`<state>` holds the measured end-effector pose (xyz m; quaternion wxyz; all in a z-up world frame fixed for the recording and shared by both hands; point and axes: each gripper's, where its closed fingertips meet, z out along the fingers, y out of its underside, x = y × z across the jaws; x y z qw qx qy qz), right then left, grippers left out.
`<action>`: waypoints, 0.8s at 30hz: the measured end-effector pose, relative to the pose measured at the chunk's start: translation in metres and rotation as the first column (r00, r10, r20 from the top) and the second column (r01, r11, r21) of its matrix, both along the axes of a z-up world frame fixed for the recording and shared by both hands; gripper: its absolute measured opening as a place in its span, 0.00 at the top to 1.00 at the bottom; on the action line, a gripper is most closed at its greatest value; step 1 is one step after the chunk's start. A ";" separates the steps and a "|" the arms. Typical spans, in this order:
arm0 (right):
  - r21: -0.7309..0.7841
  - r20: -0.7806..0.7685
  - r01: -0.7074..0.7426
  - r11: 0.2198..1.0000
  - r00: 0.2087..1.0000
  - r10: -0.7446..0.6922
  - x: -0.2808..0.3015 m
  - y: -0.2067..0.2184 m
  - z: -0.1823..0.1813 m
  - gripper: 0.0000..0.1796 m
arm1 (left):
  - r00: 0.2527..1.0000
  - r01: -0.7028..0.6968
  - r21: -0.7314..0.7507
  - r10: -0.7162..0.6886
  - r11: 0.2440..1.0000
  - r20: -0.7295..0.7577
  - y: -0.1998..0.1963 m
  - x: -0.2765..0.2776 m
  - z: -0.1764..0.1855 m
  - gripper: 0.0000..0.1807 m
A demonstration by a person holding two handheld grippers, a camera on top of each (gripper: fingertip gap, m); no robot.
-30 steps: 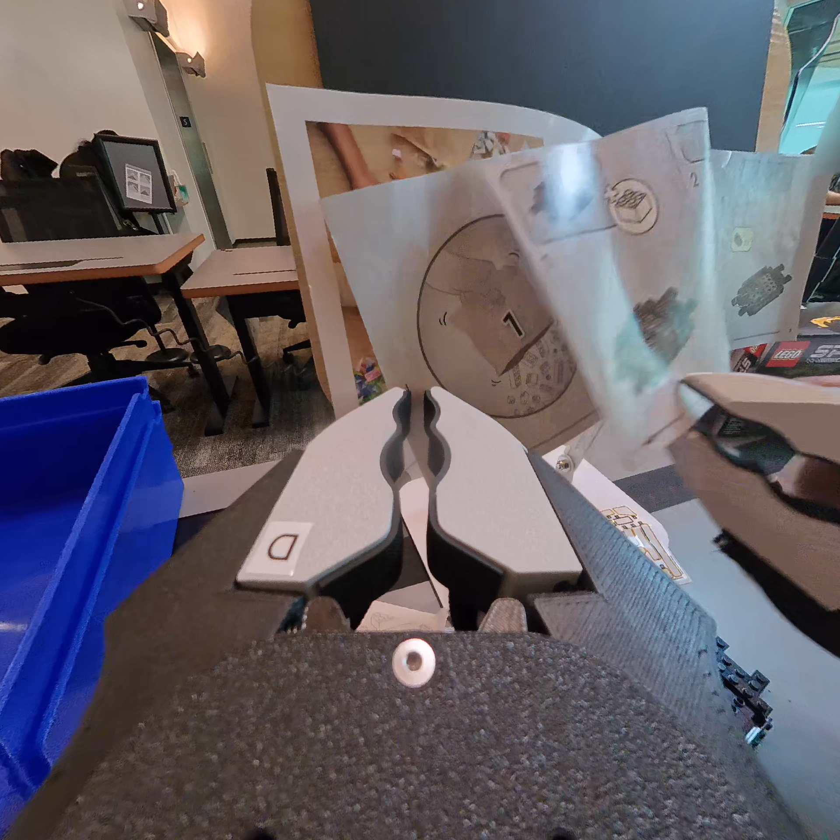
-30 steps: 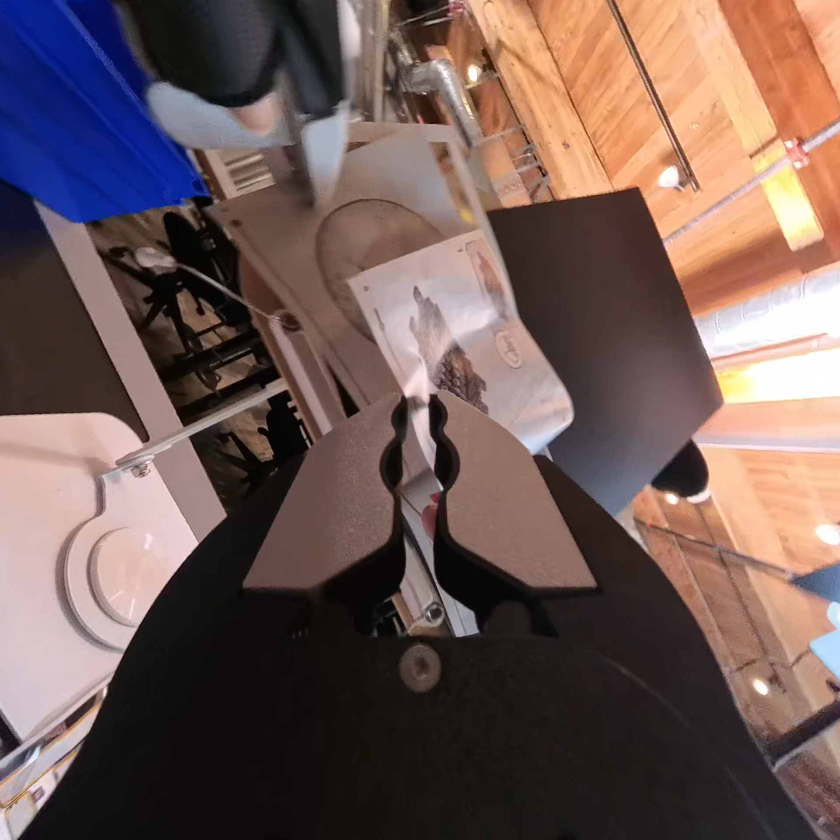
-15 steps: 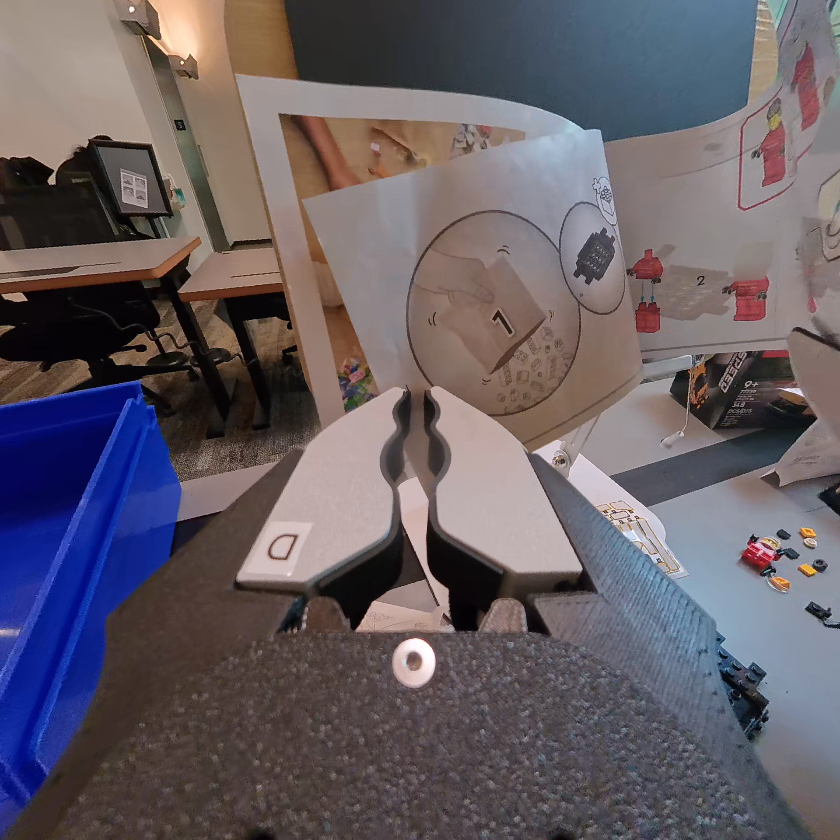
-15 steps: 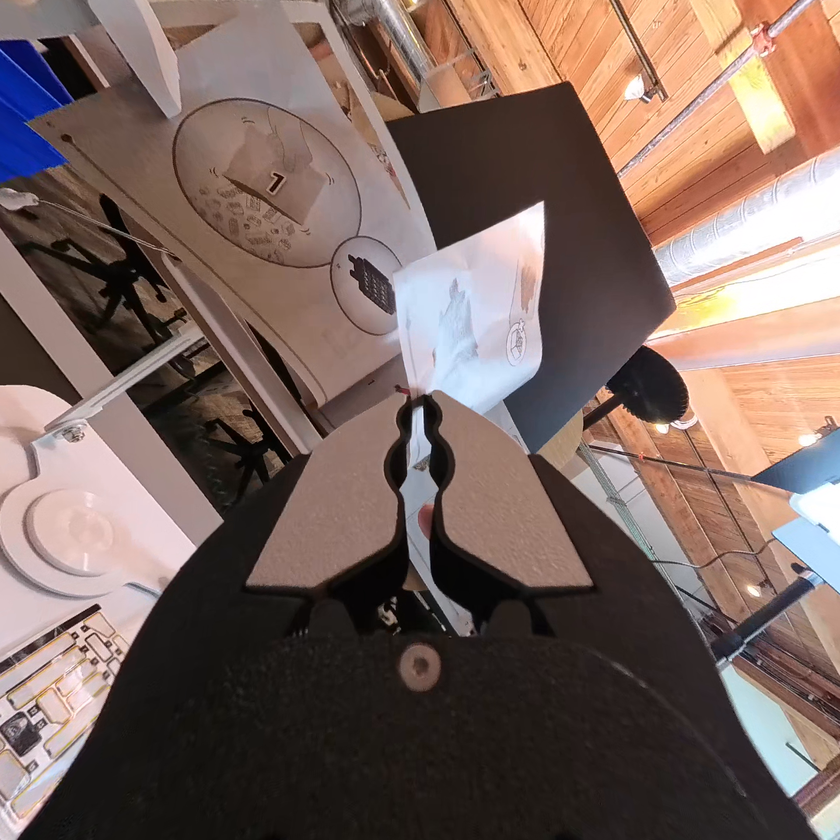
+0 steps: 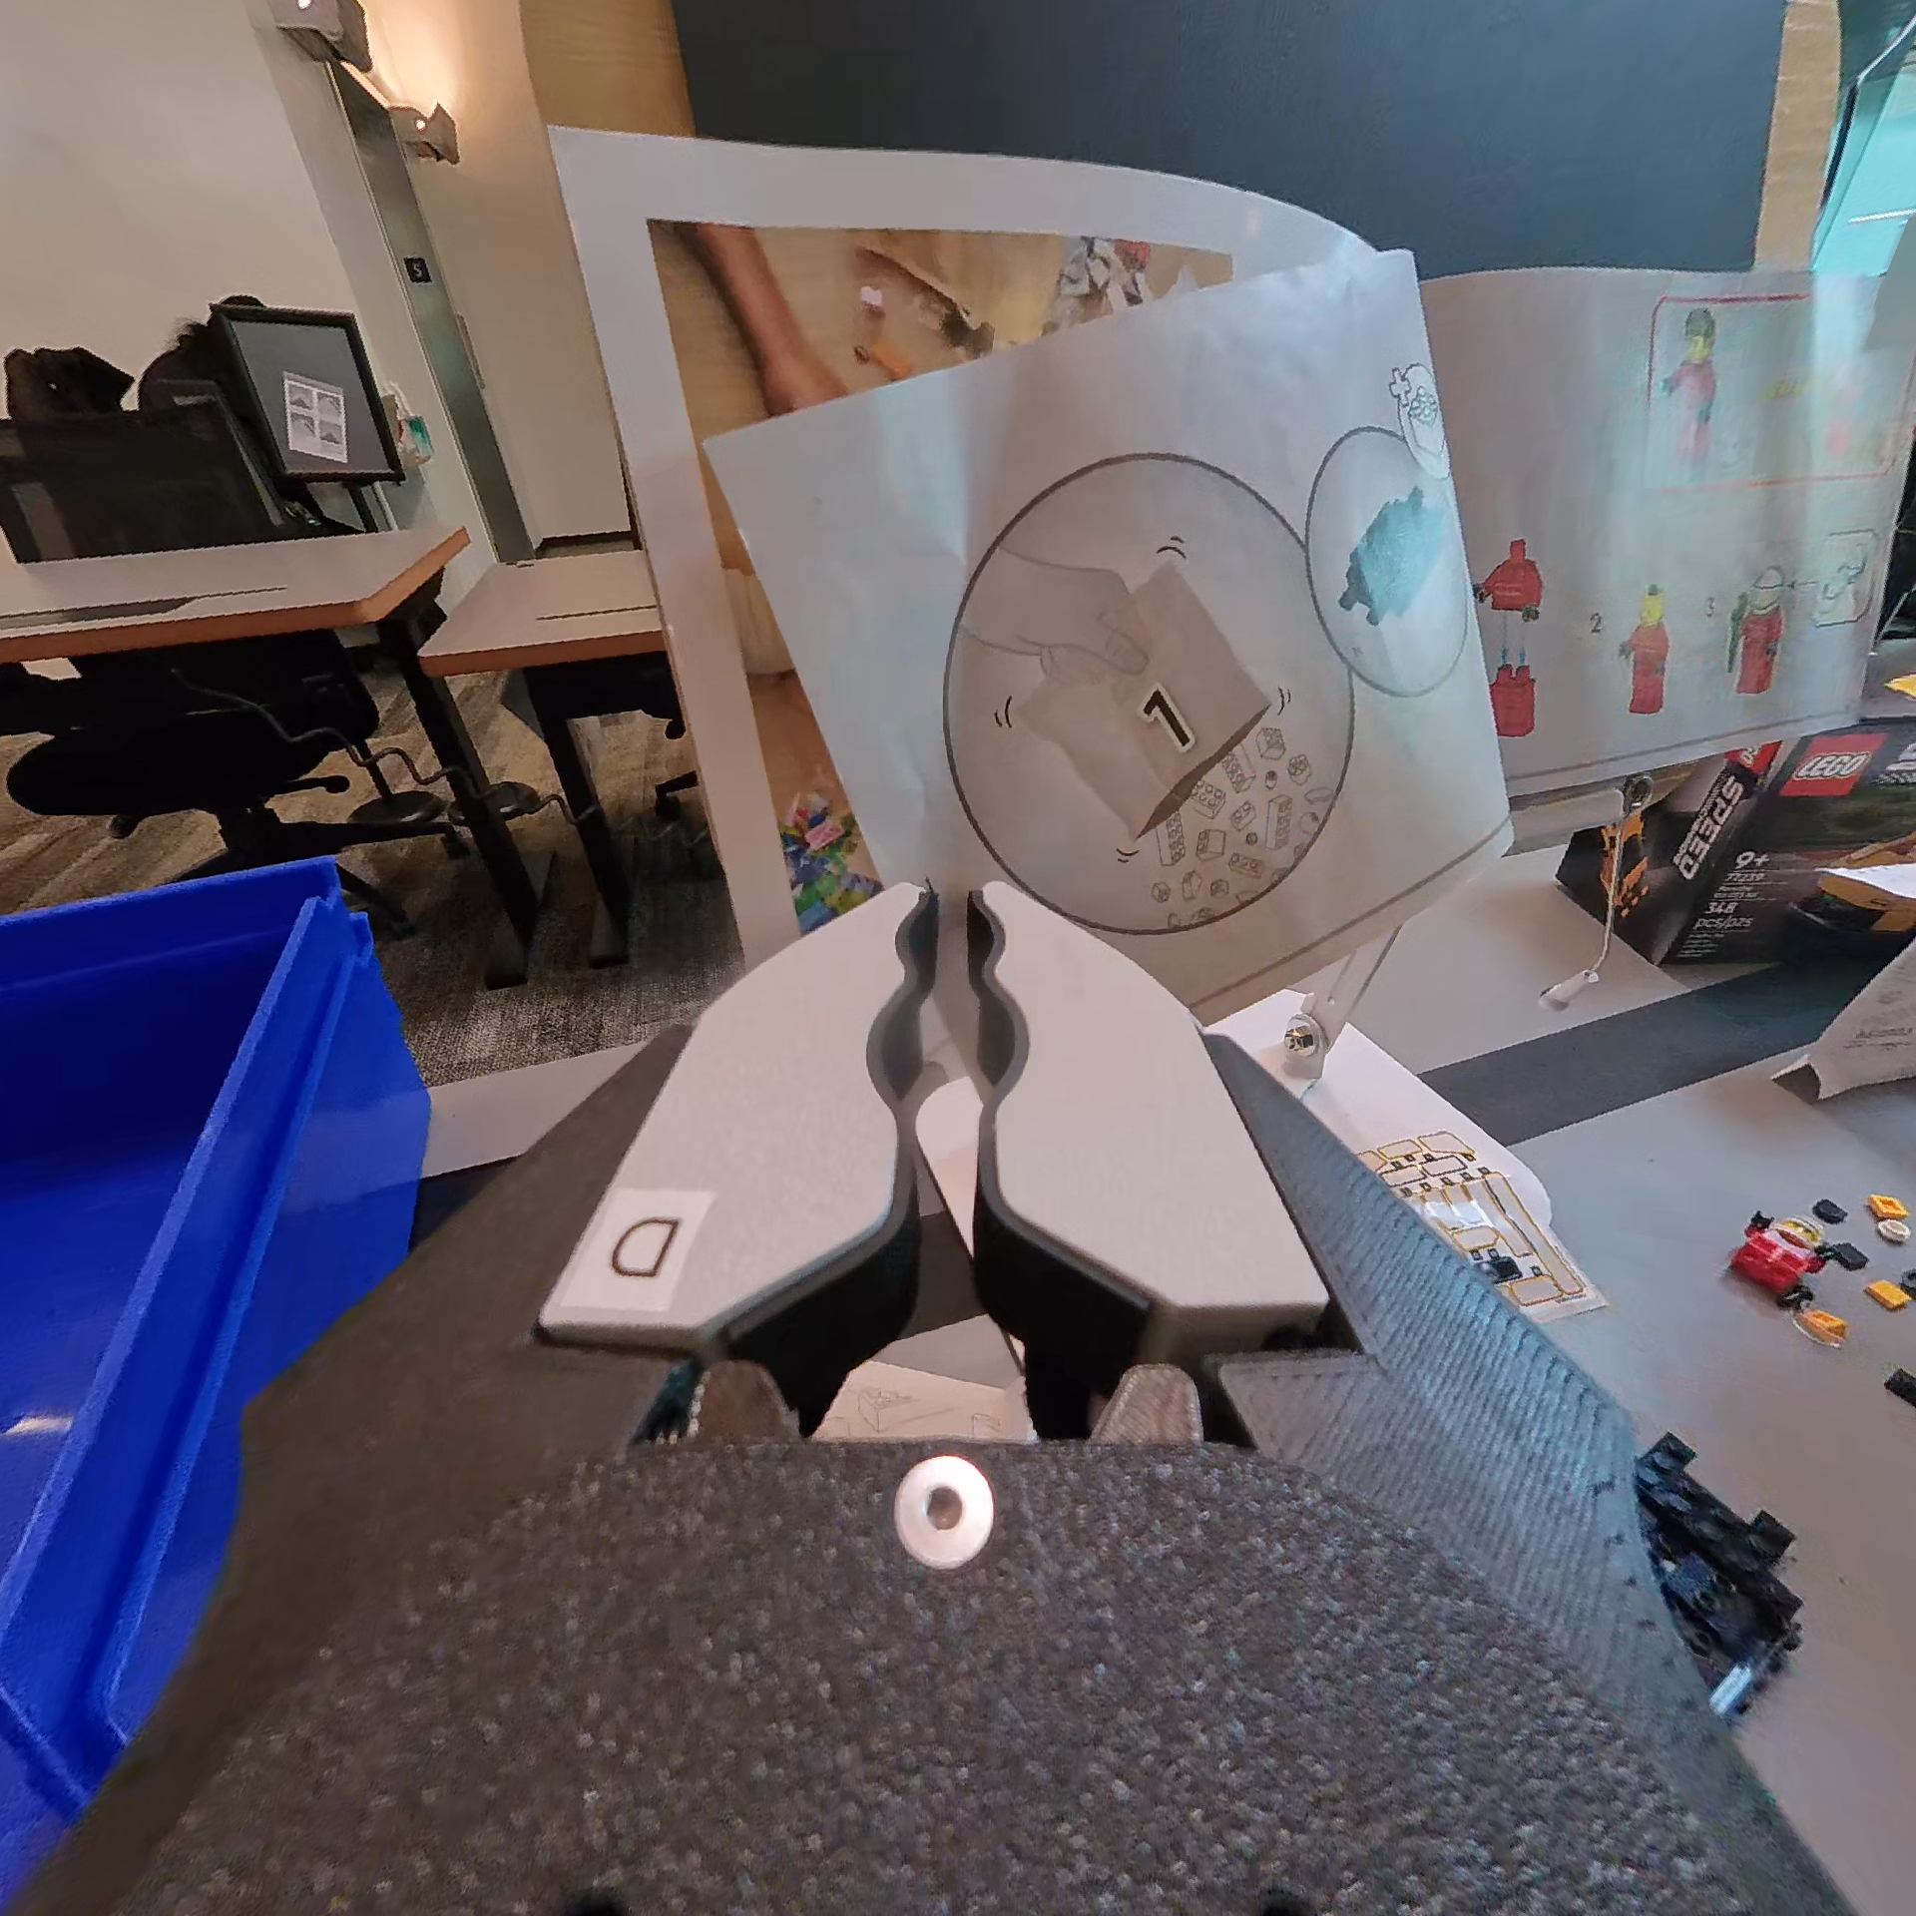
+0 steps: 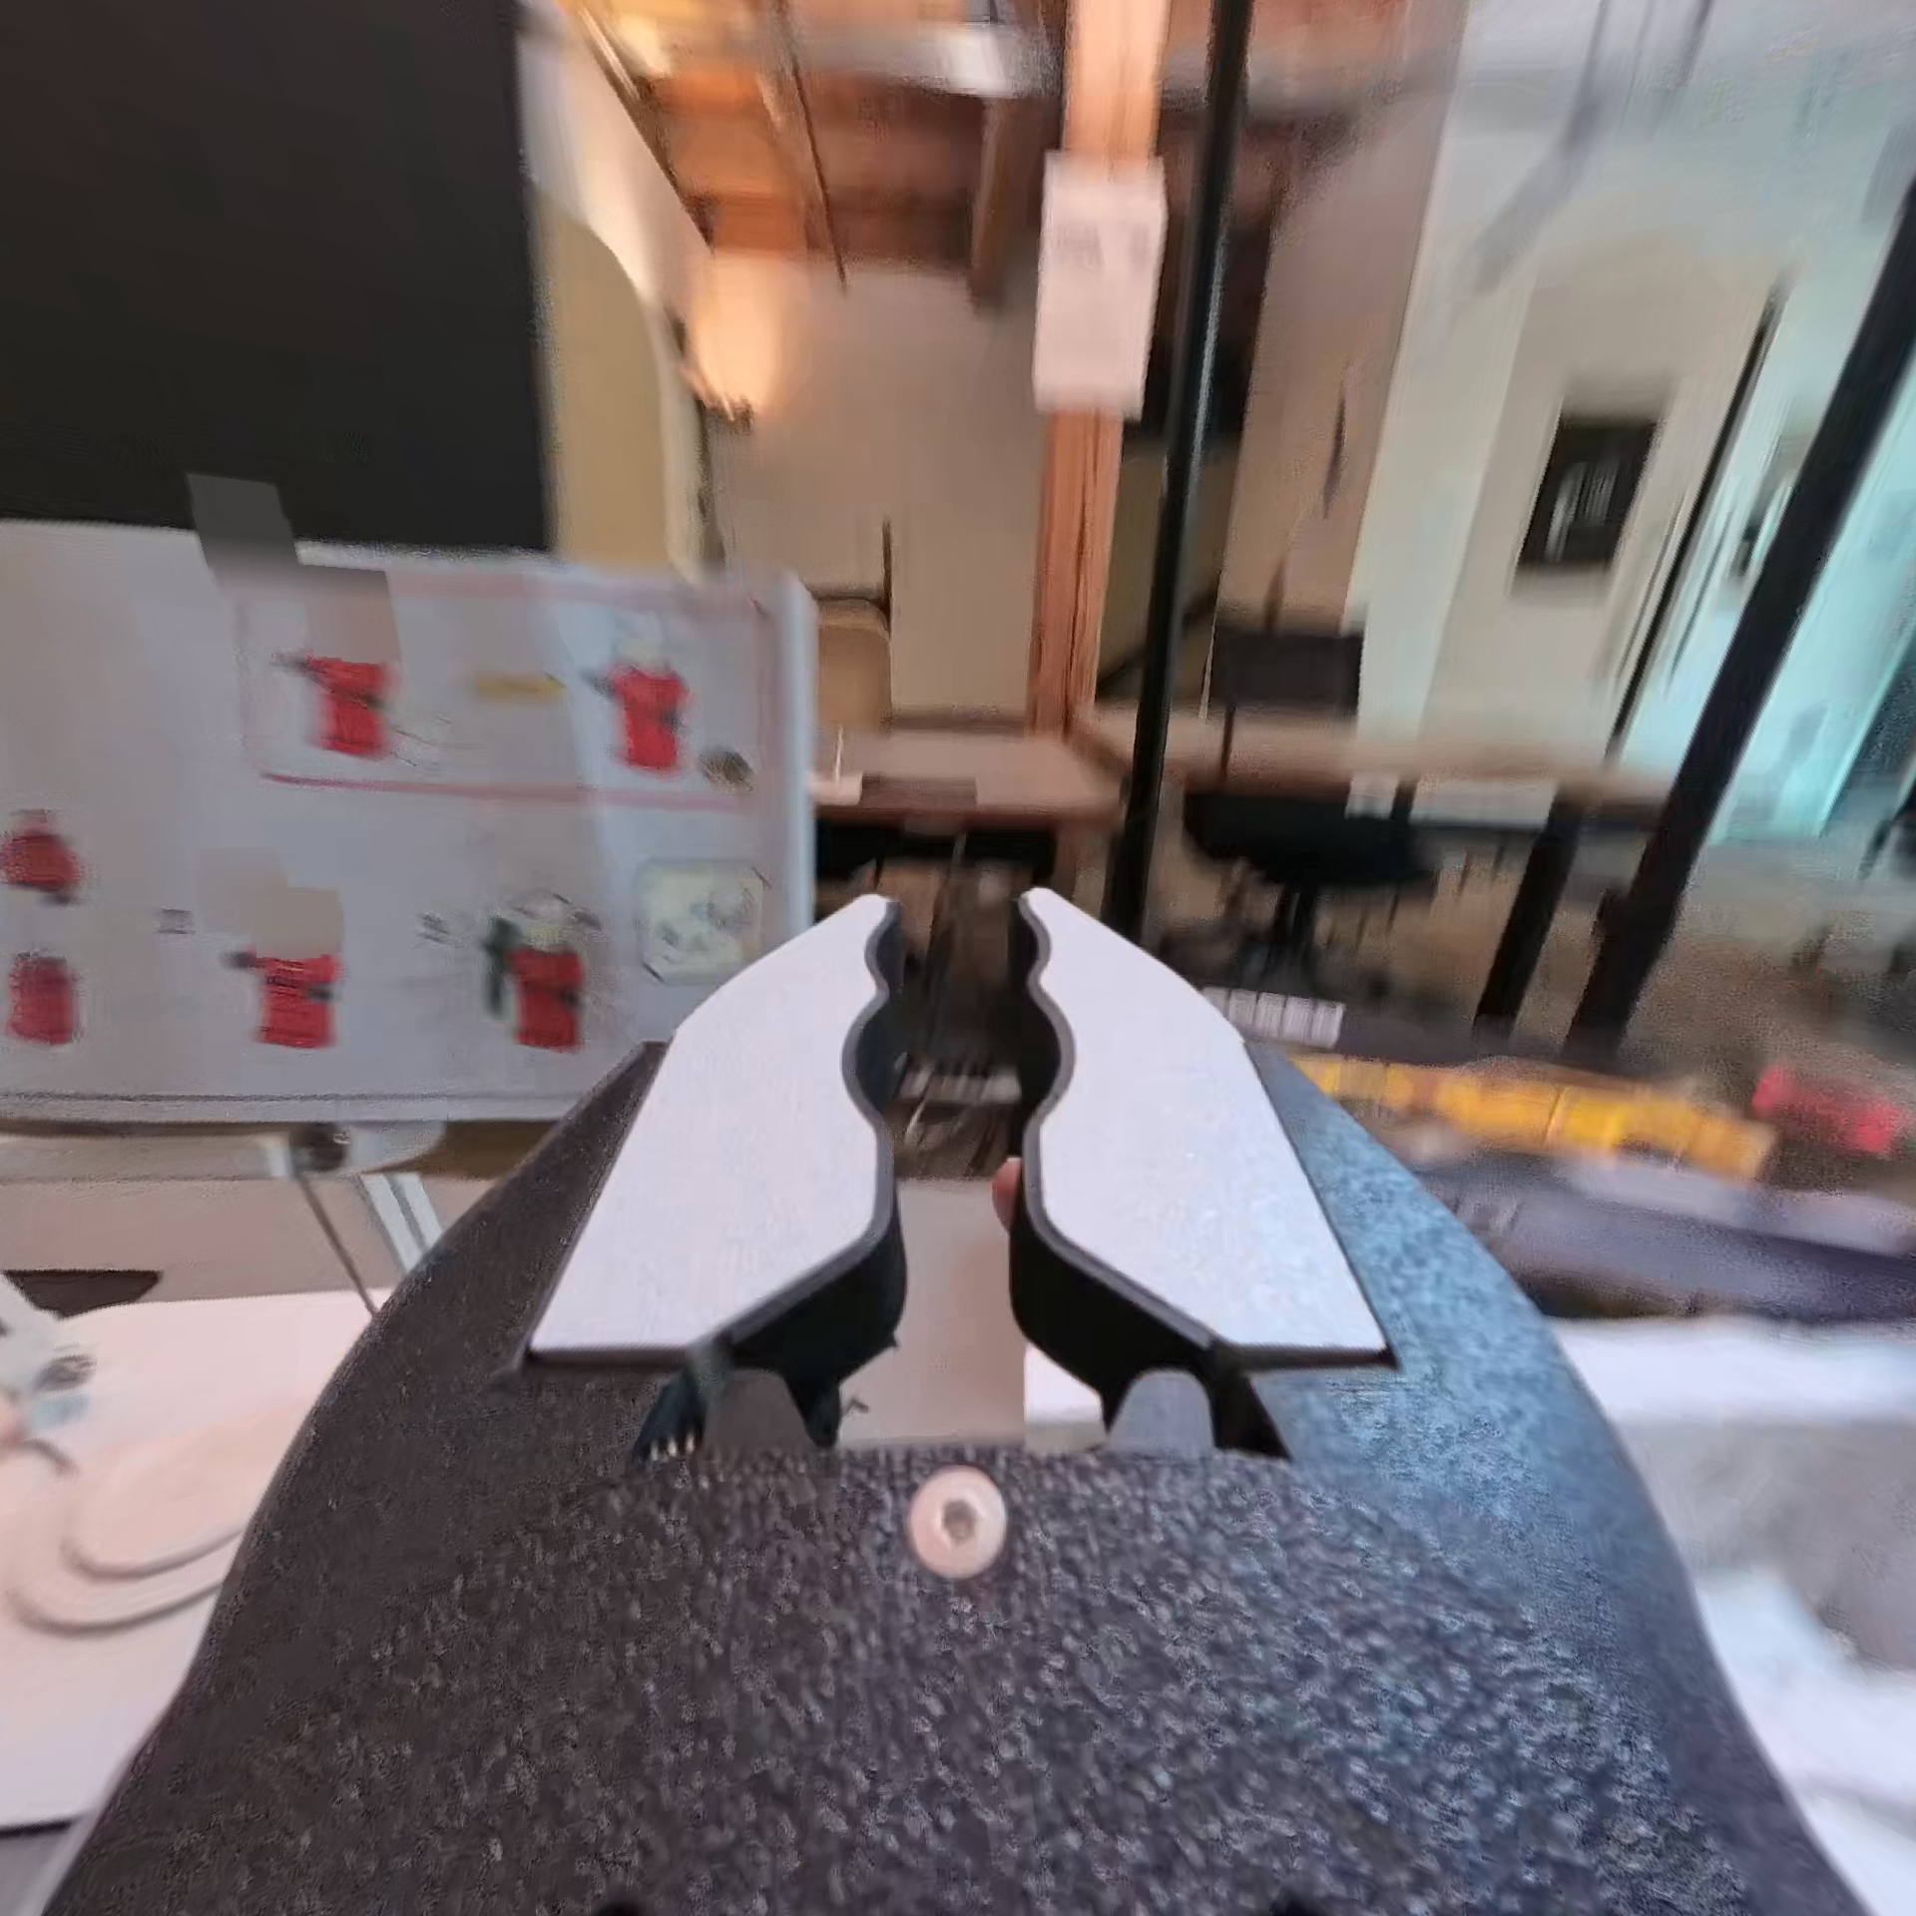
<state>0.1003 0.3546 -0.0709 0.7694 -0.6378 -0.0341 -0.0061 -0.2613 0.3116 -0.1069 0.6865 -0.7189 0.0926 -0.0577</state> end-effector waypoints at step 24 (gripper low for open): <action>-0.094 0.875 -0.211 0.973 0.448 0.181 -0.272 0.013 -0.044 0.99 | 0.995 0.102 0.016 -0.102 0.995 -0.002 0.007 0.032 0.022 1.00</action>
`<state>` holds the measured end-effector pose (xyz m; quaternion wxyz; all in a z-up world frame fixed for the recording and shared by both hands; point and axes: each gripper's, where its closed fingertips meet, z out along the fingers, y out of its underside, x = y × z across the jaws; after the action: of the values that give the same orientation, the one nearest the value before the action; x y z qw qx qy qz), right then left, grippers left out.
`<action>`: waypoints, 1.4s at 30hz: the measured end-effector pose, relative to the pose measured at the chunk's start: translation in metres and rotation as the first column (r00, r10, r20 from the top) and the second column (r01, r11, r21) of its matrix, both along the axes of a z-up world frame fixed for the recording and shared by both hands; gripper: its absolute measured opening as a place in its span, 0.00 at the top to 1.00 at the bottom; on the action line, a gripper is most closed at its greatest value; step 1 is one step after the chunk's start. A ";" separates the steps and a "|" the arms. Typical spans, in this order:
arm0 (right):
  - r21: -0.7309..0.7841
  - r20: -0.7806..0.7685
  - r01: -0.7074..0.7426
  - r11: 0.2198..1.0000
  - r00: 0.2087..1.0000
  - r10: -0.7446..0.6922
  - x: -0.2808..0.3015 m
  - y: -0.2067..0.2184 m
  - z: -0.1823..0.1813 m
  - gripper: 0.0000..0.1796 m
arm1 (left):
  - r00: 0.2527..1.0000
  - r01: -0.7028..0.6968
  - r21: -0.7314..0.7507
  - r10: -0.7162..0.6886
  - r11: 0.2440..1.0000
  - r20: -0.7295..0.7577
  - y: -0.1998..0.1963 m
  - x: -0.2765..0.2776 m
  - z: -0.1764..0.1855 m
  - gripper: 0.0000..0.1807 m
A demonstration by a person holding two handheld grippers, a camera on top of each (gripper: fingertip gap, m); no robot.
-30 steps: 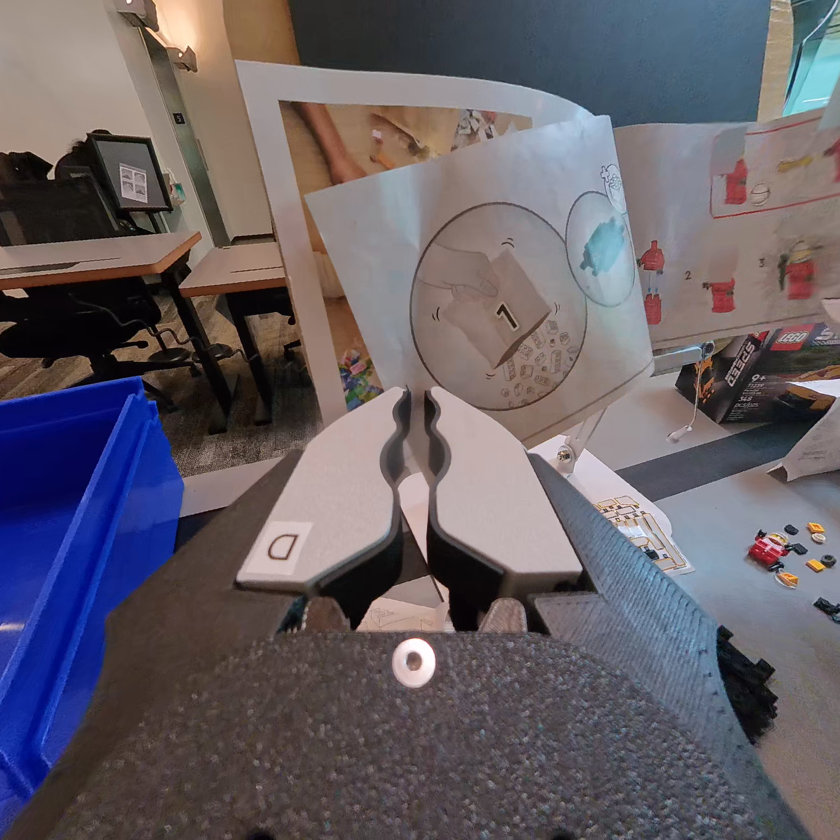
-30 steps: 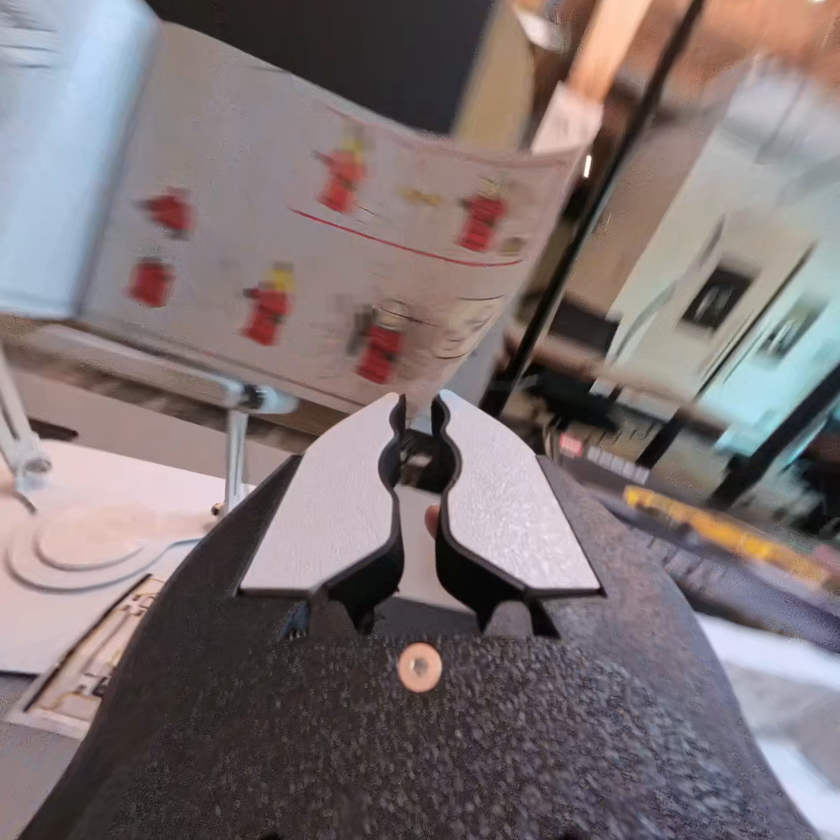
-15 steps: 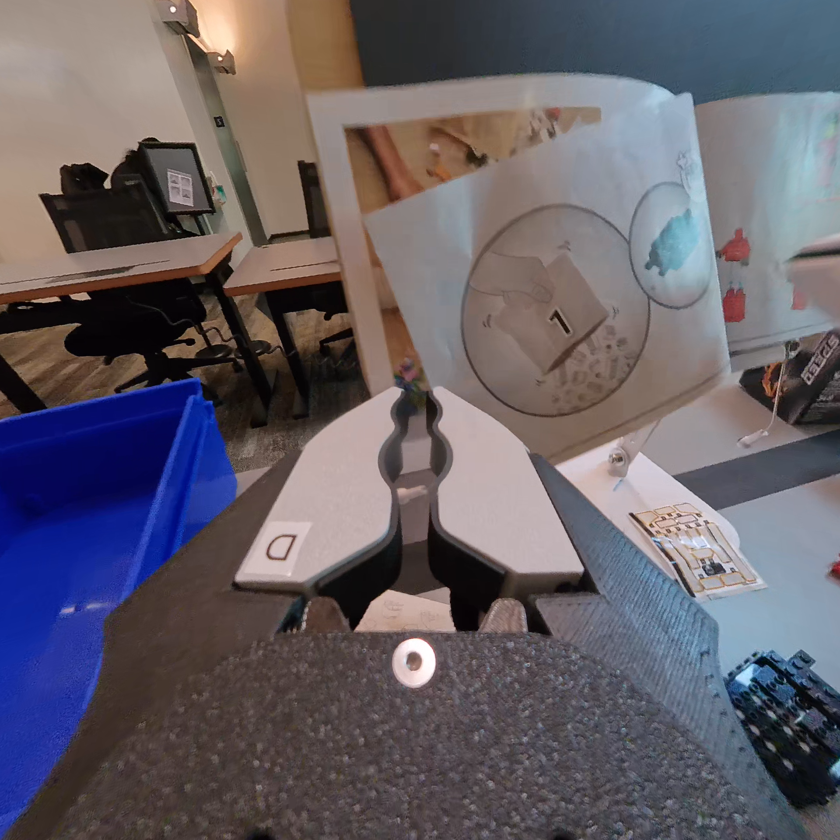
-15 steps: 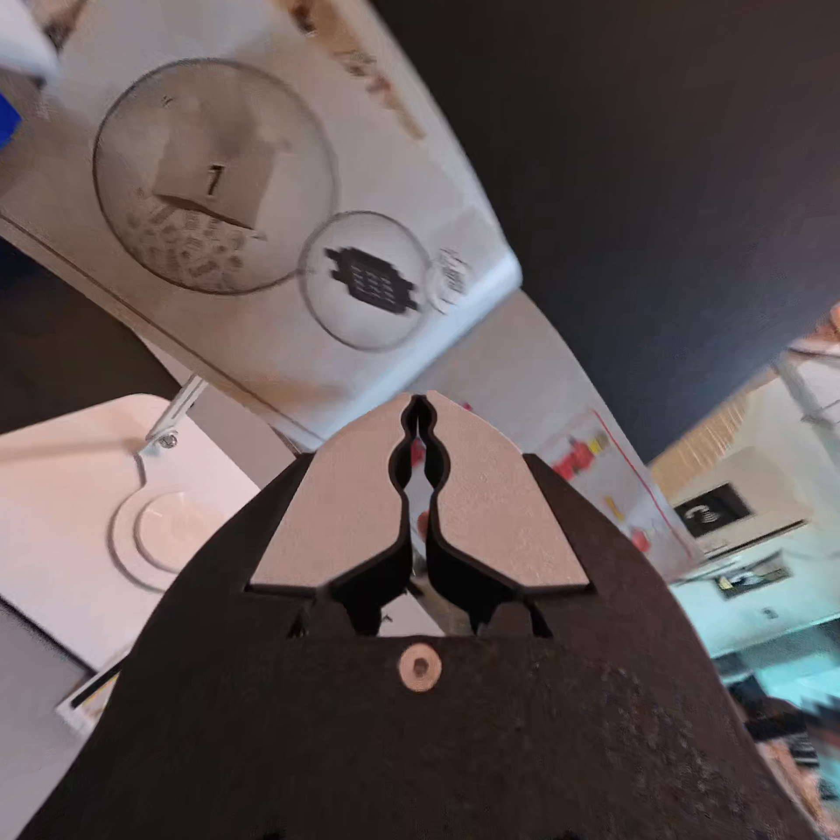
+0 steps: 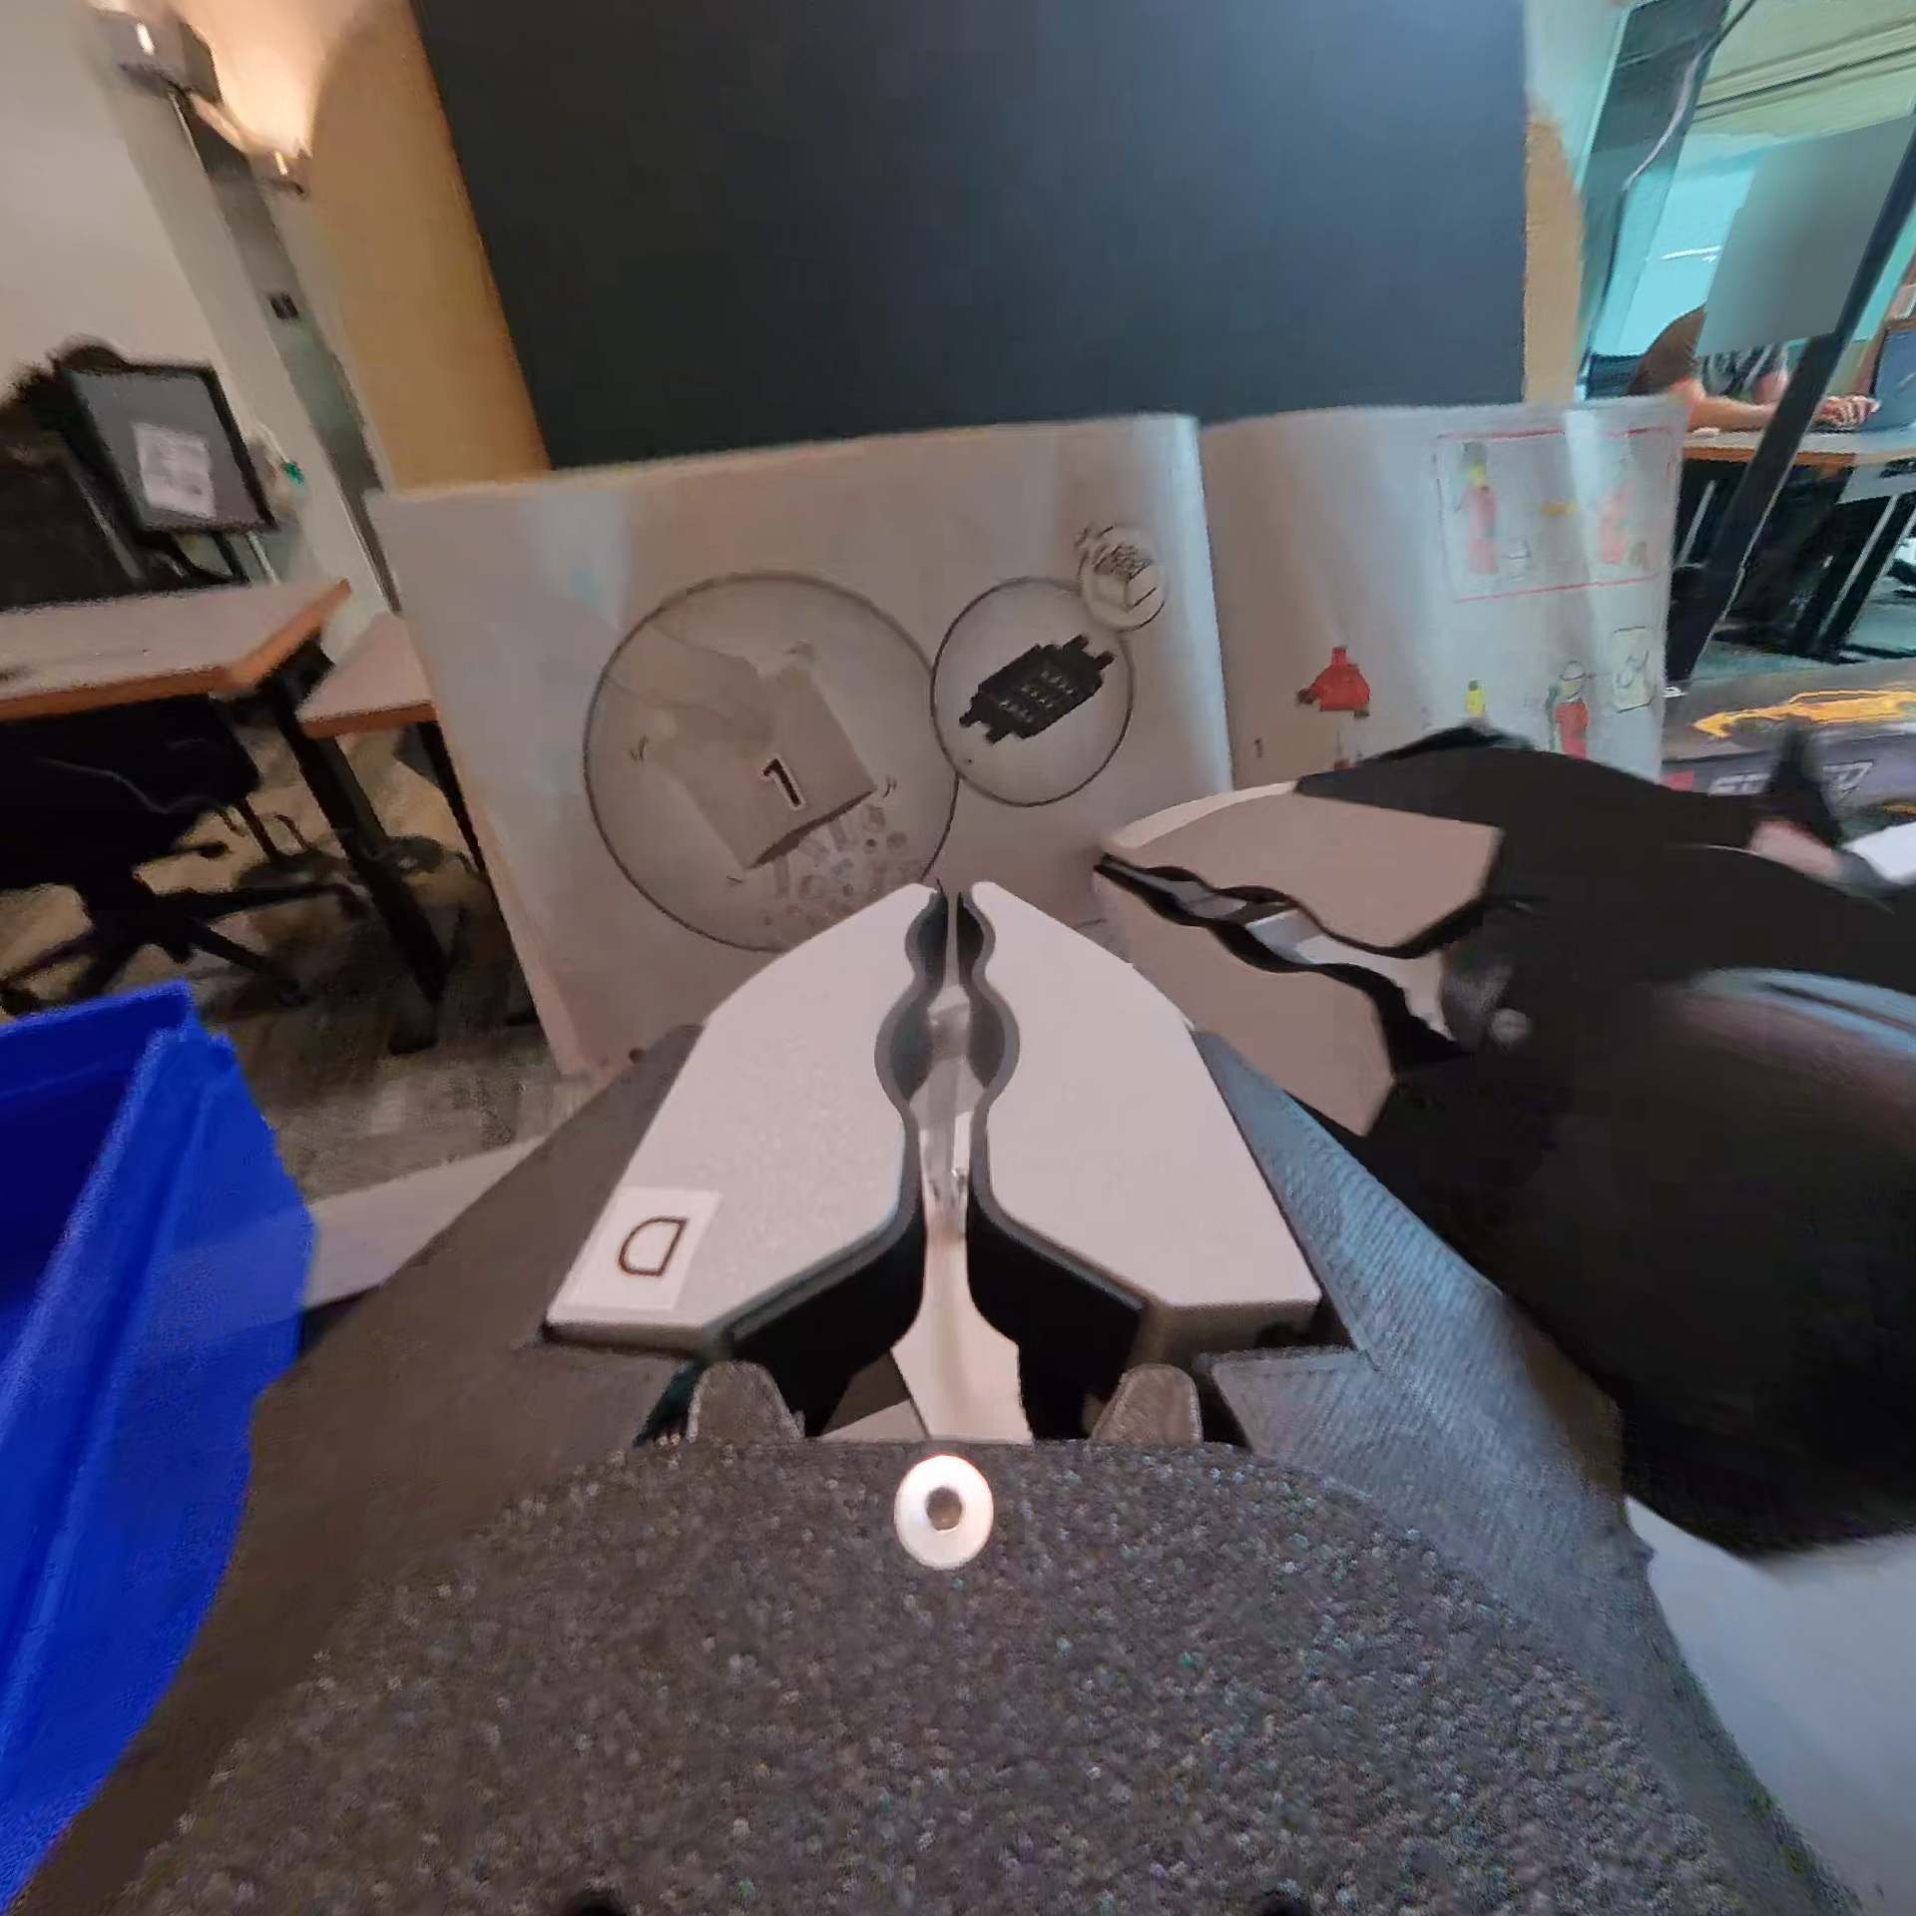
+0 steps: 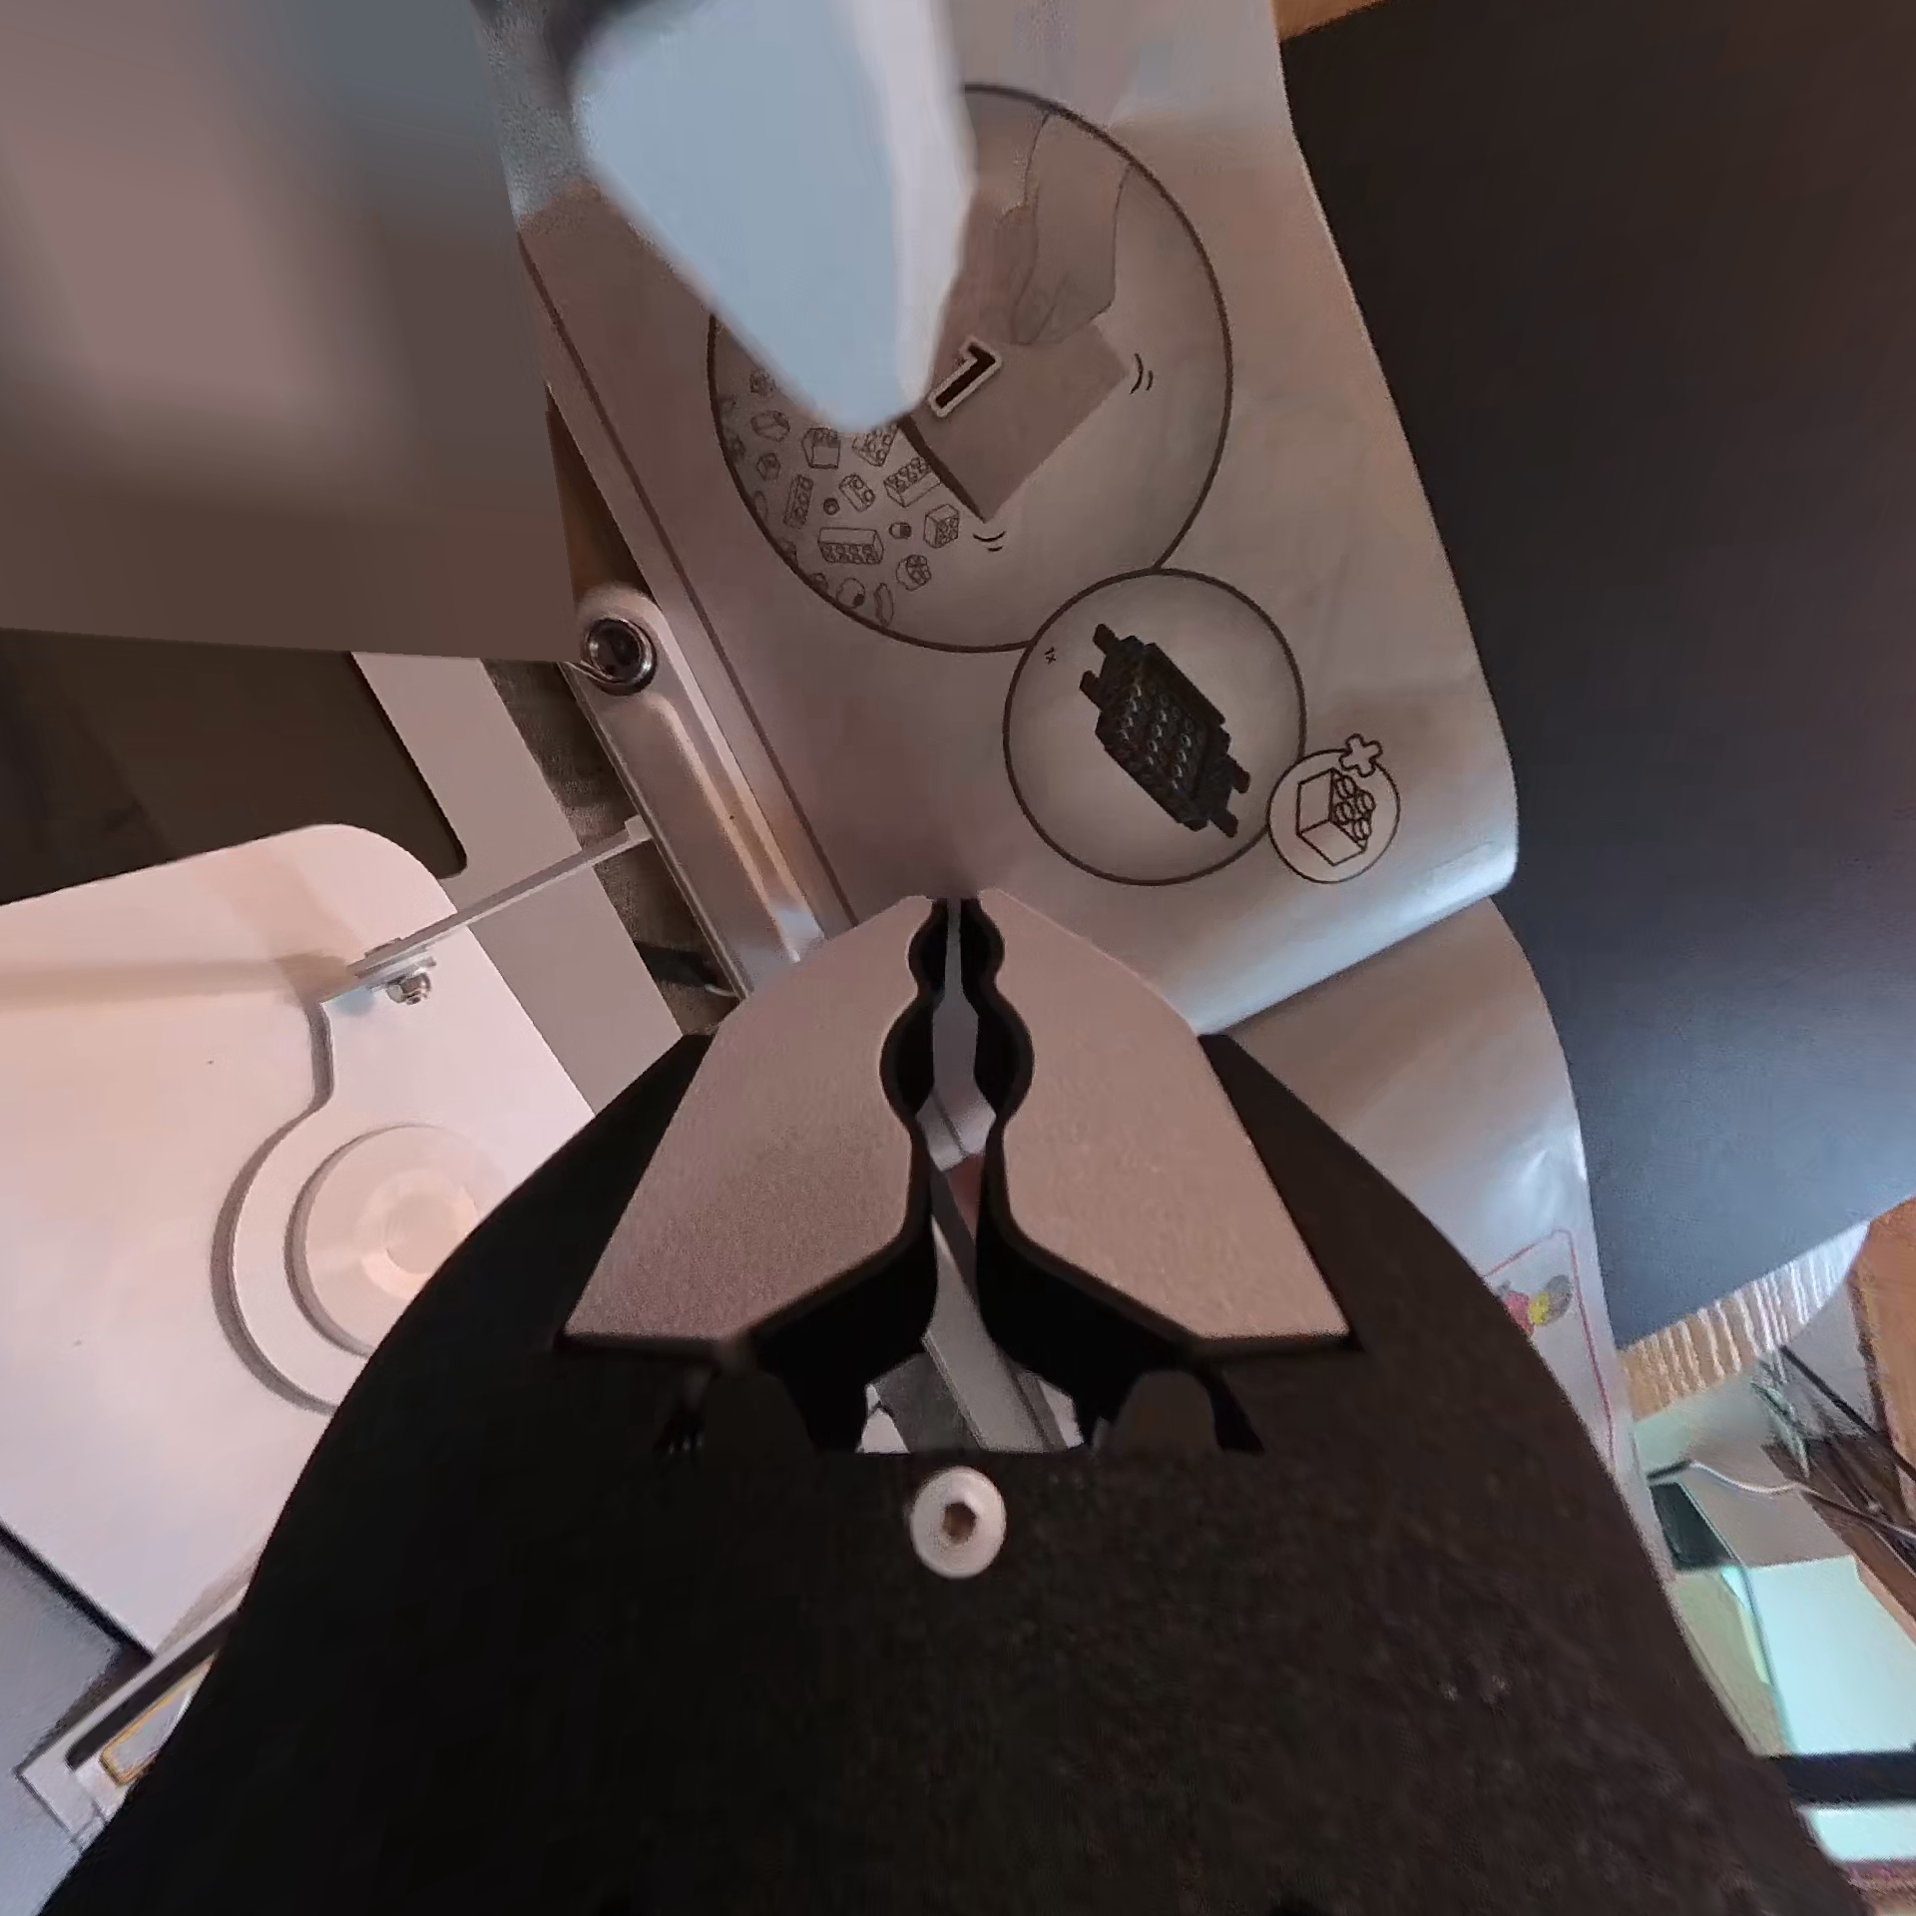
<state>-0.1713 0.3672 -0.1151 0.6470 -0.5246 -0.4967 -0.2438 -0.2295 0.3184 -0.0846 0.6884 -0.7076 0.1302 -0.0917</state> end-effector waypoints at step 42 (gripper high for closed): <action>-0.322 -0.458 -0.027 0.946 0.879 -0.131 0.136 0.000 -0.080 0.84 | 0.964 -0.196 -0.047 0.183 0.980 -0.193 0.049 -0.042 -0.036 0.98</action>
<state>-0.0348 0.3670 -0.1954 0.6485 -0.6789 -0.3418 -0.0423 -0.2720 0.3669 -0.1201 0.6551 -0.7445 0.1230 0.0374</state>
